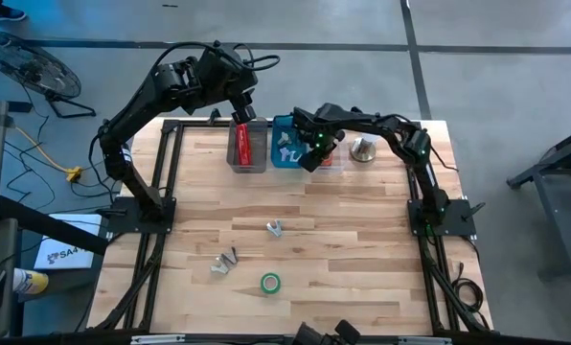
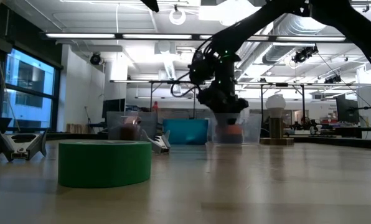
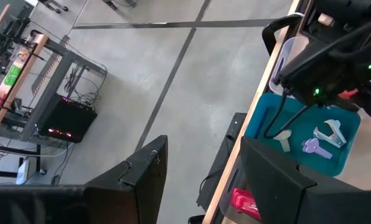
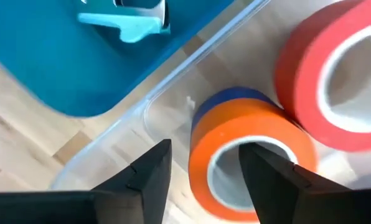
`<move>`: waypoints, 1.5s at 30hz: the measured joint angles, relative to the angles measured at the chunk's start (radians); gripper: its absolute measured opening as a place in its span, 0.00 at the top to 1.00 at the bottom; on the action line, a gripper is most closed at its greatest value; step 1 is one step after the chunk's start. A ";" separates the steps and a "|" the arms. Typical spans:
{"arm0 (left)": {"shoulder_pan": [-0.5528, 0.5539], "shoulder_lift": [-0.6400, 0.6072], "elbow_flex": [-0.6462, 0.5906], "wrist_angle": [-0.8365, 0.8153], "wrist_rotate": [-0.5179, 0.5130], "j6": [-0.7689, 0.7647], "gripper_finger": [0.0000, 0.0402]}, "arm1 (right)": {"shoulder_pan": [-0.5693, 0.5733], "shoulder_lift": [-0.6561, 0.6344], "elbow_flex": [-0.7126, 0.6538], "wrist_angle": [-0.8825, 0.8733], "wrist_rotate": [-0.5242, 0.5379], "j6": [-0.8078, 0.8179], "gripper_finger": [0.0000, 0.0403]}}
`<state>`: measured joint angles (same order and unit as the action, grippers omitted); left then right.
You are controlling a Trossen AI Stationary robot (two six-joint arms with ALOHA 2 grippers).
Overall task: Pick and place Stapler, Stapler remover, tape
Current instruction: Put the orange tape into the transparent bin, then put the green tape into the transparent bin
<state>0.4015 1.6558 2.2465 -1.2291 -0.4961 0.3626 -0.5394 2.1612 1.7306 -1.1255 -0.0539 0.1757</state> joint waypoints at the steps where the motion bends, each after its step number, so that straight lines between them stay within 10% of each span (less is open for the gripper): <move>1: 0.000 0.000 0.000 0.000 0.000 0.000 0.51 | -0.001 -0.010 0.000 0.000 0.002 0.001 0.55; 45: -0.003 0.000 0.000 -0.067 0.033 -0.136 0.51 | -0.022 -0.452 0.002 0.048 0.071 -0.098 0.55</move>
<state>0.3985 1.6562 2.2467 -1.2960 -0.4627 0.2261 -0.5611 1.7096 1.7325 -1.0775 0.0174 0.0780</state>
